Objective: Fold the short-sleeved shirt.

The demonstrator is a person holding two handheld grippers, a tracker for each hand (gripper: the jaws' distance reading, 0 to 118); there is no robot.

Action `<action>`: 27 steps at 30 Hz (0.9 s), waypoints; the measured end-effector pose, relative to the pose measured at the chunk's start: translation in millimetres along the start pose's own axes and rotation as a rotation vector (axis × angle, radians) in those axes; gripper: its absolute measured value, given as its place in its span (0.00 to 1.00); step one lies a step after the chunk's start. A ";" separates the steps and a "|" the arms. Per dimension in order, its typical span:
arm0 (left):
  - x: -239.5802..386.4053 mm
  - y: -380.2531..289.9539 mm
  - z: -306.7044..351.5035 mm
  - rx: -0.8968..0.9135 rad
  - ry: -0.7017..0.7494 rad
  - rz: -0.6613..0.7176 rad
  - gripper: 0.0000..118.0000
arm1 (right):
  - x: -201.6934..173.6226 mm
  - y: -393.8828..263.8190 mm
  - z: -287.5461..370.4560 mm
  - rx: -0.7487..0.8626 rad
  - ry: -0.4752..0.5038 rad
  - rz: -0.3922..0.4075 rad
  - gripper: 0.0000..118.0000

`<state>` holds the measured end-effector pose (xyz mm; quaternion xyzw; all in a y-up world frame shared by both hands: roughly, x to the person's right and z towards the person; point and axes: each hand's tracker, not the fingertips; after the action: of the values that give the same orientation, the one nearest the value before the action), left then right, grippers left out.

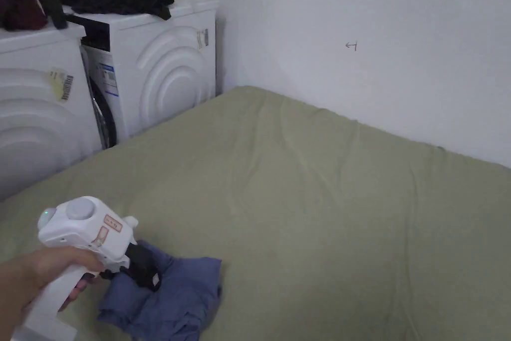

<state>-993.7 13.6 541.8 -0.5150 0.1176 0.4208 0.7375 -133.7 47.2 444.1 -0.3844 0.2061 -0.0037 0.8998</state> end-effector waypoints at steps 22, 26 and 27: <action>295.5 -350.1 130.0 1.116 0.148 -0.532 0.01 | -9.3 45.1 95.5 0.343 0.061 0.157 0.02; 381.2 -406.9 109.3 1.242 0.012 -0.703 0.01 | -11.4 78.5 146.0 0.535 0.047 0.241 0.04; 400.6 -414.7 105.0 1.241 -0.030 -0.733 0.01 | -10.8 86.0 154.7 0.558 0.033 0.254 0.04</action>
<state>-465.7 255.9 619.0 -0.0015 0.1443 0.0089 0.9895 -98.8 216.3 484.3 -0.0933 0.2581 0.0461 0.9605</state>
